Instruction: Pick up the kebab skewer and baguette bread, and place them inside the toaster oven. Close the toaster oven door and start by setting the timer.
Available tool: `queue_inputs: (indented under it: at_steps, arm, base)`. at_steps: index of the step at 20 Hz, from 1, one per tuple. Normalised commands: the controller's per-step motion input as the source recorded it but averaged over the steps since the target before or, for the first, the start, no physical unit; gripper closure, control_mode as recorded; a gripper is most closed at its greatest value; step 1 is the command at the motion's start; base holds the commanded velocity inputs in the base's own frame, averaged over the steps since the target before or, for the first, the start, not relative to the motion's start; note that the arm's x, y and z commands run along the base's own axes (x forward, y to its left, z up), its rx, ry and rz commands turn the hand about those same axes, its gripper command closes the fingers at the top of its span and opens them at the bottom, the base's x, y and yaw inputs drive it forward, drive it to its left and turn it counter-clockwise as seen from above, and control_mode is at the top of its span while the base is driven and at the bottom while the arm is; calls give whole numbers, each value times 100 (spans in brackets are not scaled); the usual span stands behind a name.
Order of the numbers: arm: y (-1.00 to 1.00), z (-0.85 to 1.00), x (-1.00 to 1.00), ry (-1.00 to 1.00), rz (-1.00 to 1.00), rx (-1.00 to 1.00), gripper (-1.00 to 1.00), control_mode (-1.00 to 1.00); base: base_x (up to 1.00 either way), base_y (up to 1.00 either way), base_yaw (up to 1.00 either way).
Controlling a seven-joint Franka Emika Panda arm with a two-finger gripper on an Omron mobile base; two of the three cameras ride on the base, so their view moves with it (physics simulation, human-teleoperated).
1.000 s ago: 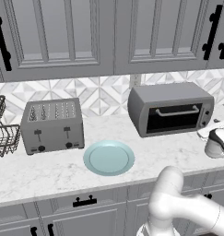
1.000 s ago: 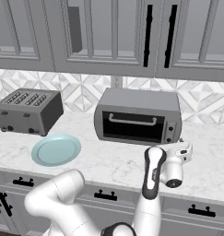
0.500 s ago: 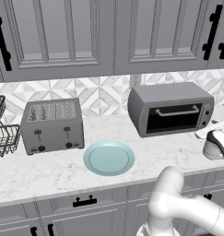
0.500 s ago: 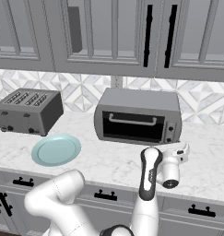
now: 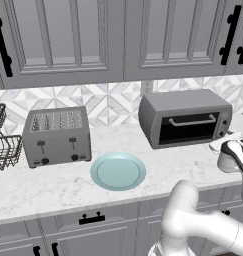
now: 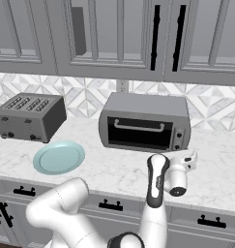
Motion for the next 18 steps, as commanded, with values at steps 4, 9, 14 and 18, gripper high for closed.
queue_inputs:
  at_steps: [4,9,14,18]
  arm:
    - [-1,-4,4,-1,0,0,-100,-100]
    - [-16,-2,0,-5,0,0,-100,-100]
    - [-8,-10,0,-5,0,0,-100,-100]
    - [0,-28,0,-1,0,0,100,-100]
  base:
    - [0,0,0]
    - [0,0,0]
    - [0,0,0]
    - [0,0,0]
